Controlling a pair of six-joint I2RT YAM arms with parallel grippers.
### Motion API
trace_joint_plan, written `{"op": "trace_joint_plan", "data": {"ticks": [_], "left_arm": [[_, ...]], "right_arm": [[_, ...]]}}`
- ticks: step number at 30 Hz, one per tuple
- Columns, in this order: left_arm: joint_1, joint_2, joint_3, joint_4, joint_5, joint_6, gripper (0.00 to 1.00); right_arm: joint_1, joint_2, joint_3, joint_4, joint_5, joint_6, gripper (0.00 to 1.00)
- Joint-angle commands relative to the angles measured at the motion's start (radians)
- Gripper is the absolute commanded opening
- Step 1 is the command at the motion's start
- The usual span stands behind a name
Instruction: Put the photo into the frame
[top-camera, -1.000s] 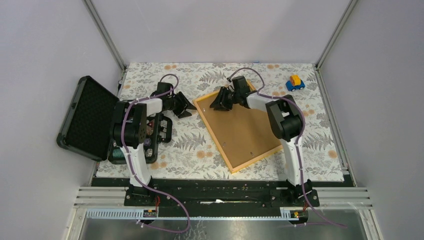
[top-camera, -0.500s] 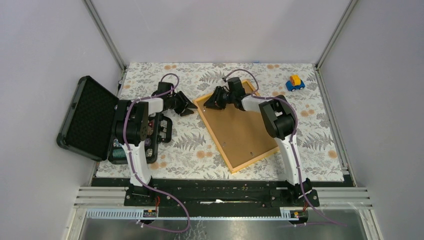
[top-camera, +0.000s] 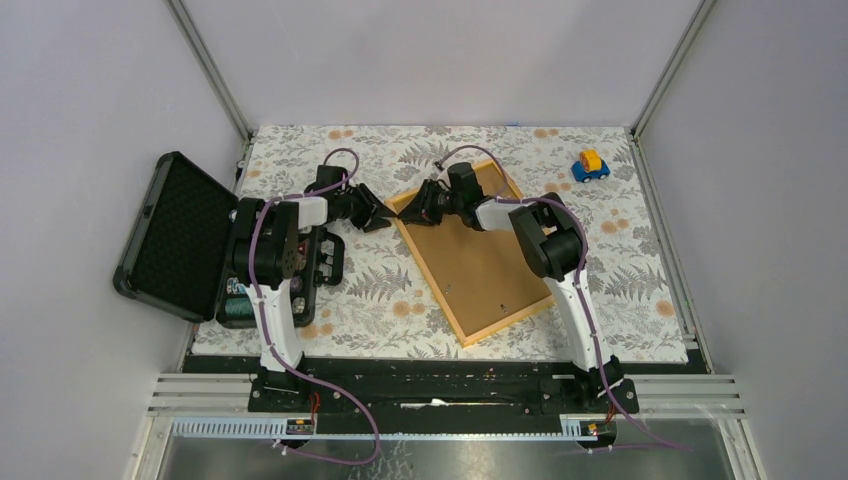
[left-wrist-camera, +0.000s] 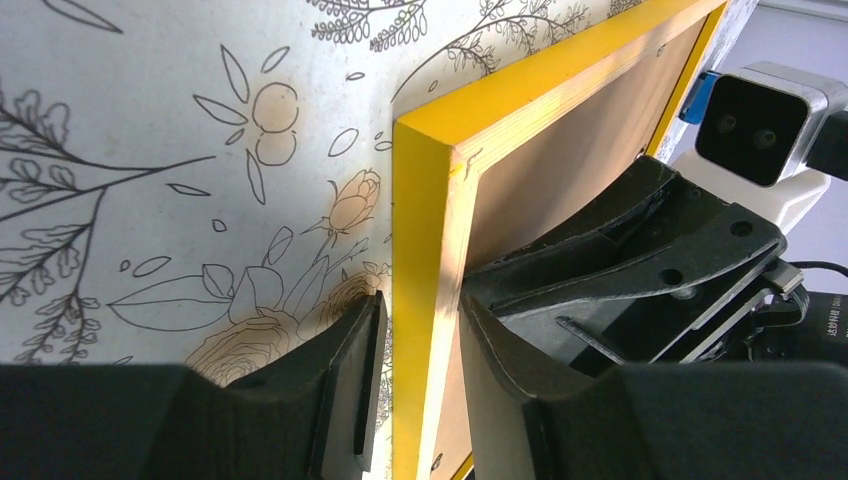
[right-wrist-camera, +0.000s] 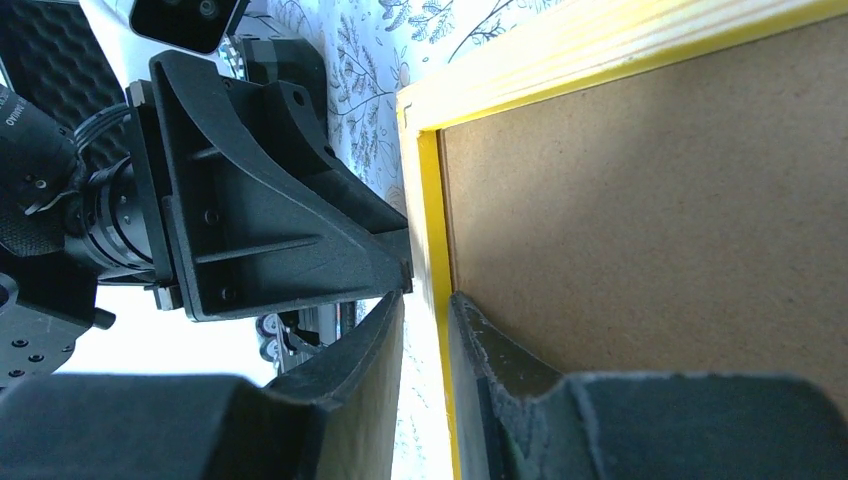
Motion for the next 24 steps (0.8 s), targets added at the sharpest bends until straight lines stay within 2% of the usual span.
{"op": "trace_joint_plan", "data": {"ticks": [1,3,5,6,7,9,12,15,18,24], "left_arm": [[0.000,0.028,0.023,0.013,-0.001,0.015,0.40],[0.000,0.027,0.029,0.000,-0.008,0.025,0.40],[0.000,0.026,0.037,-0.016,-0.015,0.041,0.41],[0.000,0.024,0.041,-0.024,-0.020,0.053,0.45],[0.000,0.021,0.042,-0.029,-0.028,0.062,0.50],[0.000,0.019,0.045,-0.036,-0.036,0.073,0.55],[-0.001,0.023,0.052,-0.037,-0.023,0.075,0.62],[-0.009,0.031,0.054,-0.033,-0.012,0.084,0.71],[-0.030,0.045,0.048,-0.016,0.017,0.087,0.80],[-0.070,0.061,0.048,0.014,0.048,0.070,0.88]], "right_arm": [[0.024,0.006,-0.014,-0.051,-0.079,0.004,0.31],[0.020,-0.007,0.001,-0.057,-0.093,0.008,0.31],[0.012,-0.065,0.031,-0.167,-0.022,-0.081,0.35],[0.008,-0.112,0.046,-0.267,0.040,-0.164,0.40],[0.005,-0.162,0.057,-0.351,0.108,-0.232,0.50],[-0.007,-0.259,0.043,-0.460,0.184,-0.338,0.67],[-0.028,-0.391,-0.029,-0.532,0.234,-0.380,0.80],[-0.027,-0.487,-0.102,-0.636,0.292,-0.421,0.82],[-0.017,-0.610,-0.264,-0.652,0.309,-0.429,0.82],[0.012,-0.821,-0.543,-0.709,0.350,-0.448,0.80]]}}
